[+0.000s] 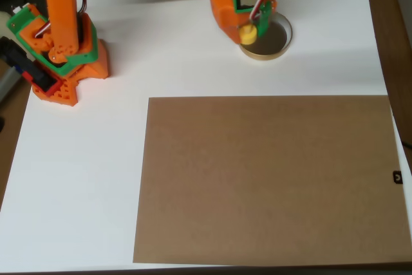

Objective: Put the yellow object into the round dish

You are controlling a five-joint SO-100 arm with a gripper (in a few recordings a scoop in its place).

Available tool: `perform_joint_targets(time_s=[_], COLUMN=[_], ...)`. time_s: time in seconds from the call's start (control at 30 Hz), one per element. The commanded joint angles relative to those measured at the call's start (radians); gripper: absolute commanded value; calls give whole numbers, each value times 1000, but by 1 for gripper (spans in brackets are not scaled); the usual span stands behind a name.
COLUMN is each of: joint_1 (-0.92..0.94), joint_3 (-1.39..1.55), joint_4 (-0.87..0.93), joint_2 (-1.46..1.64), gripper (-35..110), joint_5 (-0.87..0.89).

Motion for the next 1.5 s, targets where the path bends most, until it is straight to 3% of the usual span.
perform_joint_targets(time_s=[0.0, 0.67, 1.07, 1.47], joint_1=[-17, -63, -77, -40], joint_3=[-123, -350, -345, -265], joint_4=[21, 94, 110, 140], joint_2=[0, -172, -178, -46], gripper=[0, 0, 20, 24], joint_5=[2, 41, 31, -51])
